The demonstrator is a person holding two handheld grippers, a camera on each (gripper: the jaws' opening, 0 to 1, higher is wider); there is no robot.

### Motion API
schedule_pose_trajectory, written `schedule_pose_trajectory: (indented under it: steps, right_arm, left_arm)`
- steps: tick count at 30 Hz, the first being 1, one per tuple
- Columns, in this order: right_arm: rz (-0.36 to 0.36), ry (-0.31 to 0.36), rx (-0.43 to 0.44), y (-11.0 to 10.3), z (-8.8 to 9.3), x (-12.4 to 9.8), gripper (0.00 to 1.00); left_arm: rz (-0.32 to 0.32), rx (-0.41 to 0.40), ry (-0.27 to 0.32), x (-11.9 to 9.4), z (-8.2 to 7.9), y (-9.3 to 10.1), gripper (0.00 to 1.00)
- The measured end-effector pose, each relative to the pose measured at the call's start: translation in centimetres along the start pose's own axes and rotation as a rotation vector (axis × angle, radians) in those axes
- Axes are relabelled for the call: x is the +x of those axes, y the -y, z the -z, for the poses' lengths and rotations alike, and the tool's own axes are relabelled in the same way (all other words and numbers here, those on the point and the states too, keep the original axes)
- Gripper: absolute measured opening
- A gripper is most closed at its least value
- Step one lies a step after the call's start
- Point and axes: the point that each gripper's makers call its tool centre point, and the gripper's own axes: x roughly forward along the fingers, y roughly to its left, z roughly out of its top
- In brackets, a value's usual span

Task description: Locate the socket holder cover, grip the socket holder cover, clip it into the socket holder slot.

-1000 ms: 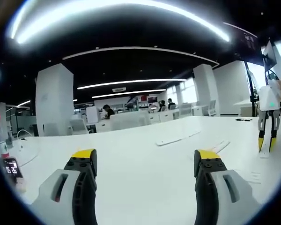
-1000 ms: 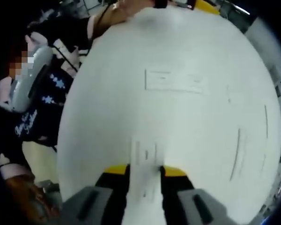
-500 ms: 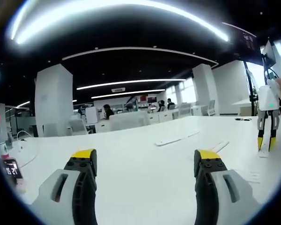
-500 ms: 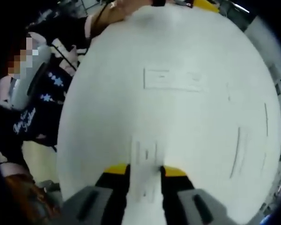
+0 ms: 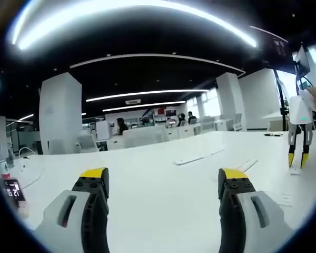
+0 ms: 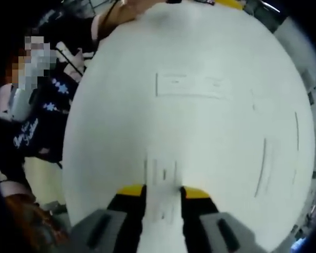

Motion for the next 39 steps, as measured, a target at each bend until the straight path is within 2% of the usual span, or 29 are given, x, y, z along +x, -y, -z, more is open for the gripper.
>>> schedule_pose_trajectory:
  steps: [19, 25, 35, 39]
  right_arm:
    - [0.03, -0.008, 0.006, 0.9, 0.6, -1.8, 0.27]
    - [0.034, -0.024, 0.012, 1.5, 1.5, -2.8, 0.27]
    - [0.069, -0.031, 0.044, 4.8, 3.7, -5.0, 0.27]
    - [0.084, -0.043, 0.055, 6.6, 4.7, -5.6, 0.27]
  left_arm:
    - [-0.002, -0.003, -0.004, 0.2, -0.2, 0.0, 0.84]
    - [-0.007, -0.018, -0.014, 0.3, 0.1, -0.2, 0.84]
    - [-0.028, -0.02, -0.02, 0.2, 0.4, -0.5, 0.84]
    - [-0.025, -0.02, -0.044, 0.4, 1.0, -0.5, 0.84]
